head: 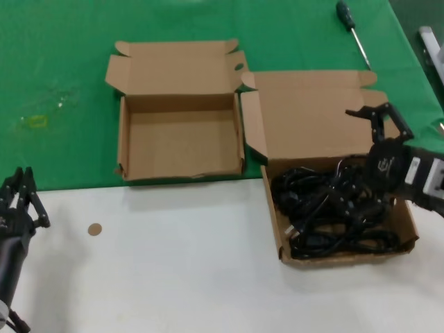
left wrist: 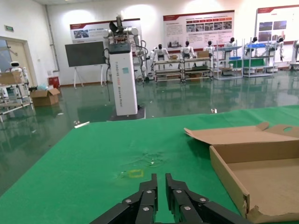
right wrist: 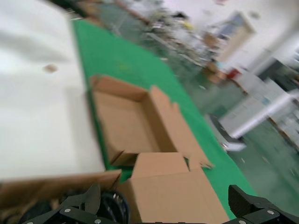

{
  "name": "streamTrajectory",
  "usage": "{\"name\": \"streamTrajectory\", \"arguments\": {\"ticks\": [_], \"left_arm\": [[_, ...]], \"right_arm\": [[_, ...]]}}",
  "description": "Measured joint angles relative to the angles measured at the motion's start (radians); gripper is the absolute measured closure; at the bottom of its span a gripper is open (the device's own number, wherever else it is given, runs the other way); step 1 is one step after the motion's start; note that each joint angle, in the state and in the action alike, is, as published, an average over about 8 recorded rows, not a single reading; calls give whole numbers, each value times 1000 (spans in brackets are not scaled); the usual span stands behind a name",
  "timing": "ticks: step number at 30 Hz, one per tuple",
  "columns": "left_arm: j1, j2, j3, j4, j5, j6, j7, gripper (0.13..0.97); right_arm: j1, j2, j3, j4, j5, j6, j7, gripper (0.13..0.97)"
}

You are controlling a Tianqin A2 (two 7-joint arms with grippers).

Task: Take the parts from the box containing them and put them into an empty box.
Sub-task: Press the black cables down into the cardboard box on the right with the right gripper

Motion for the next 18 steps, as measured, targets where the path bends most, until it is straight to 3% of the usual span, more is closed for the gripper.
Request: {"name": "streamTrajectory", "arguments": {"ticks": [10, 18], "left_arm": [[0, 0, 0, 0, 0, 0, 0, 935], [0, 0, 0, 0, 0, 0, 0, 944]], "right_arm": [[145, 93, -75, -95, -6, -320, -288, 129], [262, 106, -152, -163, -79, -437, -405, 129]]}}
